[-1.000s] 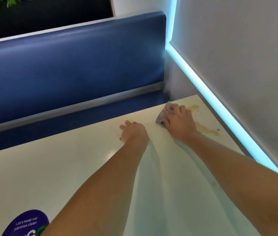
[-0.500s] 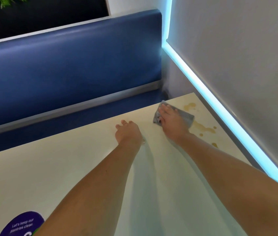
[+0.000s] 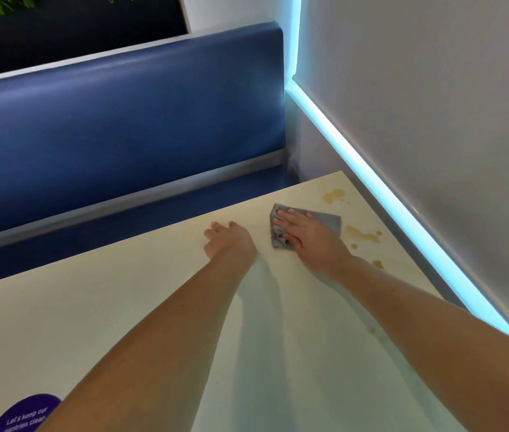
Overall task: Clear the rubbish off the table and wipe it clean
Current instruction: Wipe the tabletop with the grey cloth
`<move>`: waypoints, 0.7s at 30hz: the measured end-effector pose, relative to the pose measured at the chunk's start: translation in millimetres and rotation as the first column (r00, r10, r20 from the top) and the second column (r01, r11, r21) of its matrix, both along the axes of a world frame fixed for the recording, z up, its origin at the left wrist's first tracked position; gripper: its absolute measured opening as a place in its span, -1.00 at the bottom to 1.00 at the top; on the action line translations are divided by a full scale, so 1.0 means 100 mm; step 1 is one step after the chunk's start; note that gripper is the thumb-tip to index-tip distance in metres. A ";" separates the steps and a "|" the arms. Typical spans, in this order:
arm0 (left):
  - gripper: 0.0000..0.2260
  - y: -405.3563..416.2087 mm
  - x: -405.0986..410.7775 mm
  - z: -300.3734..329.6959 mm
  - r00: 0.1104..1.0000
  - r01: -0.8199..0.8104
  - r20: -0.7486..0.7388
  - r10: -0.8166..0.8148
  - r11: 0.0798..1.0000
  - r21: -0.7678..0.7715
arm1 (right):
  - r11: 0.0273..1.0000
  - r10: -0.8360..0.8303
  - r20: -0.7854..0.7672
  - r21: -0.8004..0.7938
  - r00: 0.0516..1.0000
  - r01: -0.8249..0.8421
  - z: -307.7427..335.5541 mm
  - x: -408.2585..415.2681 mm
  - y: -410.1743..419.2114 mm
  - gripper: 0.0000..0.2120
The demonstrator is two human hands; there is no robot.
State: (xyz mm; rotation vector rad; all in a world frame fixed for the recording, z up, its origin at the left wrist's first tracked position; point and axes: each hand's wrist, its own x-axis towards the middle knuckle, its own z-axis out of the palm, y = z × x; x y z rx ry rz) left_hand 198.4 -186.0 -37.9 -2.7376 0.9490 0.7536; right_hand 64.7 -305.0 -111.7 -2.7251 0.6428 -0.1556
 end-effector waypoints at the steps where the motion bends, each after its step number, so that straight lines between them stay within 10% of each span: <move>1: -0.36 -0.02 -0.02 0.01 1.000 0.018 0.004 -0.018 1.000 -0.017 | 0.999 -0.050 -0.010 -0.001 0.999 0.050 -0.02 -0.04 -0.13 -0.54; 15: -0.35 -0.35 -0.48 -0.10 0.989 0.143 -0.003 -0.148 0.956 -0.255 | 0.936 -0.351 0.145 0.039 0.925 0.349 -0.09 -0.43 -0.42 -0.58; 21: -0.38 -0.39 -0.51 -0.12 0.993 0.121 0.032 -0.117 0.954 -0.275 | 0.988 -0.148 0.169 0.075 0.974 0.137 -0.04 -0.52 -0.18 -0.63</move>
